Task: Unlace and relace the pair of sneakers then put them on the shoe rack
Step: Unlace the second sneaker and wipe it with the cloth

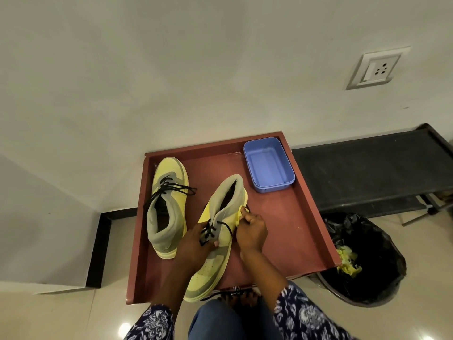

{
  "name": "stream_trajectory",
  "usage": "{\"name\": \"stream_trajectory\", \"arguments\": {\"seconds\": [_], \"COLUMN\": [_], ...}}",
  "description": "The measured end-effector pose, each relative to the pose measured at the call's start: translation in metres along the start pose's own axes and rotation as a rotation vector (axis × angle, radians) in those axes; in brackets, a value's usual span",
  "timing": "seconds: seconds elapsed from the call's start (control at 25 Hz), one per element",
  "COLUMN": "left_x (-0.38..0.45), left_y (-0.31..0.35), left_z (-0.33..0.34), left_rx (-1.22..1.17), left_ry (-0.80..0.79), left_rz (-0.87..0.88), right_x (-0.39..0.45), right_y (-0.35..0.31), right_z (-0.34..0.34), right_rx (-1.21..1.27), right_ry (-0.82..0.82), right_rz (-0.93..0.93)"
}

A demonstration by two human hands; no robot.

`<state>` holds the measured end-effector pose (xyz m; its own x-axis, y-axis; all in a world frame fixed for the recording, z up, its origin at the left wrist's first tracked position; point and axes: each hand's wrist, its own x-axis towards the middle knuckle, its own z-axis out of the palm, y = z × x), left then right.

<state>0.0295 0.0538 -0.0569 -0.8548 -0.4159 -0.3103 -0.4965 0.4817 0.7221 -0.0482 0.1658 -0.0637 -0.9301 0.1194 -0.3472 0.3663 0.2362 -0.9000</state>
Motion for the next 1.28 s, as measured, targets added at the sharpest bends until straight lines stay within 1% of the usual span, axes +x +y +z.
{"name": "stream_trajectory", "arguments": {"seconds": [0.2, 0.36, 0.48, 0.6, 0.68, 0.8, 0.88, 0.92, 1.04, 1.28], "left_x": [-0.001, 0.000, 0.000, 0.000, -0.001, -0.005, -0.009, -0.010, -0.008, 0.002], "left_y": [0.001, 0.001, 0.000, 0.001, 0.005, 0.010, 0.016, 0.020, 0.035, 0.067], "left_z": [0.001, 0.001, 0.002, 0.002, 0.001, -0.001, 0.002, 0.004, 0.012, 0.021], "left_rx": [-0.016, -0.029, -0.051, -0.070, -0.093, -0.011, -0.007, 0.008, 0.101, 0.049], "left_ry": [0.005, 0.005, 0.014, 0.029, 0.036, 0.026, 0.018, 0.046, 0.204, 0.294], "left_rz": [-0.007, -0.011, -0.026, -0.058, -0.080, 0.010, 0.067, 0.080, 0.130, 0.073], "right_x": [0.041, 0.060, 0.055, 0.040, 0.029, 0.015, 0.008, 0.006, 0.004, 0.010], "right_y": [-0.019, -0.032, -0.026, -0.010, 0.001, 0.016, 0.023, 0.024, 0.020, 0.015], "right_z": [0.001, 0.003, 0.004, 0.006, 0.006, 0.002, -0.001, -0.002, -0.007, -0.028], "right_rx": [-0.039, -0.128, -0.142, -0.114, -0.082, -0.083, -0.063, -0.047, -0.024, 0.024], "right_ry": [0.000, -0.072, -0.062, -0.048, -0.084, -0.171, -0.223, -0.231, -0.207, -0.149], "right_rz": [0.025, -0.017, -0.021, 0.048, 0.101, 0.158, 0.175, 0.185, 0.202, 0.210]}}
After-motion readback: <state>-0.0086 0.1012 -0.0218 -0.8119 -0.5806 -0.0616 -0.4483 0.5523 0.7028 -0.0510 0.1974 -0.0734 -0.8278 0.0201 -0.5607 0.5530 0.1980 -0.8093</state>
